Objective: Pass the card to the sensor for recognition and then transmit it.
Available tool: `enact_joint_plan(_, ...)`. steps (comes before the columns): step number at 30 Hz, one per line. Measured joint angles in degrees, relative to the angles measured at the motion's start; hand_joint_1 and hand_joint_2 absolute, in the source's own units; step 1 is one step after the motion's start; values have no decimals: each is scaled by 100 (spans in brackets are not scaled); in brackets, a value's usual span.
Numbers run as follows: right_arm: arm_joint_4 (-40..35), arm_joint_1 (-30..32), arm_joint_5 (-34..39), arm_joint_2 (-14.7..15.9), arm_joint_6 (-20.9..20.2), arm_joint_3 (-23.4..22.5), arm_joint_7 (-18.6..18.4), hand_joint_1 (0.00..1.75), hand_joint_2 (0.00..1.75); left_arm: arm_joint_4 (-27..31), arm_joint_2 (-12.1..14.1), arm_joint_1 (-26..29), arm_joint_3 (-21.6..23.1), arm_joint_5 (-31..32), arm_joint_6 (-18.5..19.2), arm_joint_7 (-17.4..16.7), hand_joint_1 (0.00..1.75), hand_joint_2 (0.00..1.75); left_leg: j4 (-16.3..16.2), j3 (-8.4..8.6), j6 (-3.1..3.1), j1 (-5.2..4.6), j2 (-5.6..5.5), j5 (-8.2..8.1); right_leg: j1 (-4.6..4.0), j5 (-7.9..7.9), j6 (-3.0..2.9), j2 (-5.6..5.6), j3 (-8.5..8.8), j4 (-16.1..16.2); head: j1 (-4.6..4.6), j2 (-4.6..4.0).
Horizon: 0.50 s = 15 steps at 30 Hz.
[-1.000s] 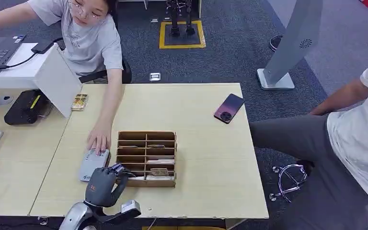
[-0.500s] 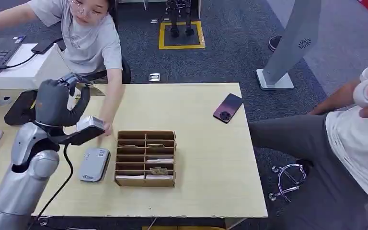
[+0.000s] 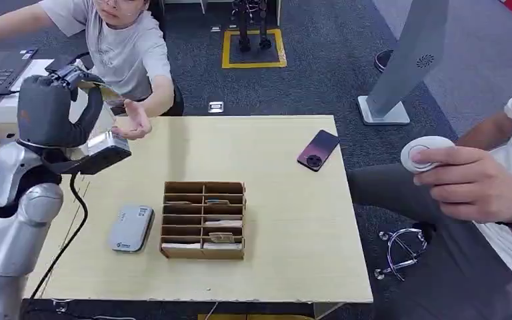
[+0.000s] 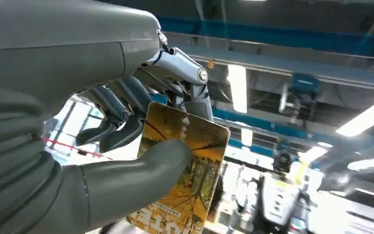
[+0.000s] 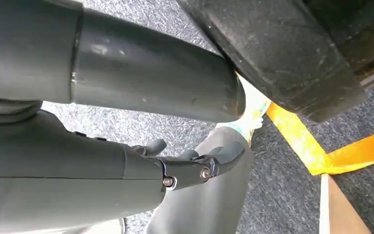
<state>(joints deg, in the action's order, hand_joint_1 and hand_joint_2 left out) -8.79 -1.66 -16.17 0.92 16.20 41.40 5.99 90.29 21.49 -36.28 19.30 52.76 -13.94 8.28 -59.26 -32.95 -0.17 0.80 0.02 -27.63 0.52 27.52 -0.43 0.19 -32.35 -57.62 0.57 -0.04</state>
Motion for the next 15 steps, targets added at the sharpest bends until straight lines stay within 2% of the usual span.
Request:
enact_joint_plan(3,0,-1,-15,2,-39,2,-39,0,0,-385,41,-583,-24,227,192,-268,175,175,0,1,-4,0,1,3,0,-5,-5,2,-1,0,0,0)
enact_joint_plan(5,0,-5,-35,4,-68,9,-61,0,0,-730,31,-930,-24,508,170,-510,175,175,0,2,-5,0,2,5,0,-6,-4,3,-3,-1,0,0)
enact_joint_plan(7,-2,-25,-68,4,-79,22,-107,0,0,-1303,-61,-1288,-24,821,-37,-777,155,175,0,1,-4,0,1,7,0,-9,-2,3,-3,-1,0,0)
enact_joint_plan(8,-2,-39,-90,4,-83,33,-116,0,0,-1557,-107,-1419,-24,967,-174,-857,175,175,0,2,-4,-1,1,7,0,-9,-2,3,-3,-1,0,0)
enact_joint_plan(12,-13,-103,-166,-15,-142,94,-181,0,0,-2669,-269,-1817,-20,1648,-697,-1036,175,175,0,3,-4,-3,5,8,0,-11,-3,9,-3,-1,0,0)
enact_joint_plan(15,-20,-109,-184,-35,-170,127,-238,0,0,-3190,-389,-1823,-20,1705,-929,-1051,175,175,0,1,-4,-2,4,8,0,-11,-3,9,-3,-1,-5,0)
